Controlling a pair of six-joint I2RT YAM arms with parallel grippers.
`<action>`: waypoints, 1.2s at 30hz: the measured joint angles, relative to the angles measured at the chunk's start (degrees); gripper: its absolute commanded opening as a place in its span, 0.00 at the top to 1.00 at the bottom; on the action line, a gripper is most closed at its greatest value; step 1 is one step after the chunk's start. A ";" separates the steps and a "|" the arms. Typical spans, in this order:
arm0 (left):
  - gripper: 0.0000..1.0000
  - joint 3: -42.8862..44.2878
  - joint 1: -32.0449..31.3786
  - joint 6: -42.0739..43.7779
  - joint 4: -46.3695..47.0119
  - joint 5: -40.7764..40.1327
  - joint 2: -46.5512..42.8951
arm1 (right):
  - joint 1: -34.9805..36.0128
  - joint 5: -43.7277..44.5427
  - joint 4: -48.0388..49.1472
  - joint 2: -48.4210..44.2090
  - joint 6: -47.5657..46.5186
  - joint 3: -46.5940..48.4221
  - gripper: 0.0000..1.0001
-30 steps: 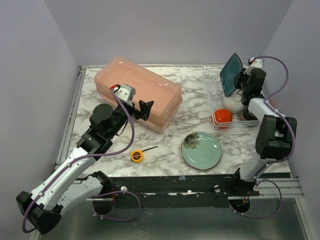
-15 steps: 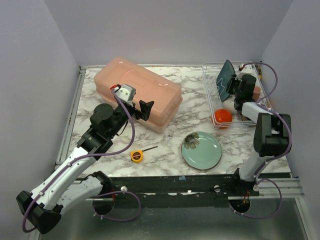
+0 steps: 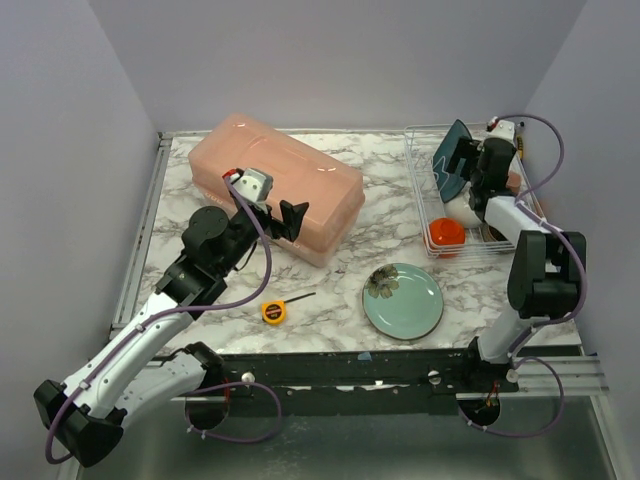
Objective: Load the mixed dishes into the dish rack
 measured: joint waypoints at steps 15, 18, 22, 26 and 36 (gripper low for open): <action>0.11 0.00 0.00 -0.02 -0.02 0.13 0.11 | 0.17 -13.73 -21.00 -26.95 19.71 -6.75 0.00; 0.11 0.00 0.00 -0.04 -0.02 0.13 0.11 | 2.45 -23.04 -21.14 -35.23 21.92 -13.68 0.00; 0.11 0.00 0.00 -0.15 -0.11 0.13 0.11 | 9.03 -30.14 -23.21 -38.64 23.34 -14.51 0.00; 0.11 0.00 -0.02 -0.24 -0.46 0.13 0.13 | 21.51 -30.56 -24.57 -40.24 24.94 -15.78 0.00; 0.10 0.00 -0.48 -0.63 -0.98 0.11 1.99 | 42.53 -10.97 -38.86 -40.57 30.05 -19.93 0.00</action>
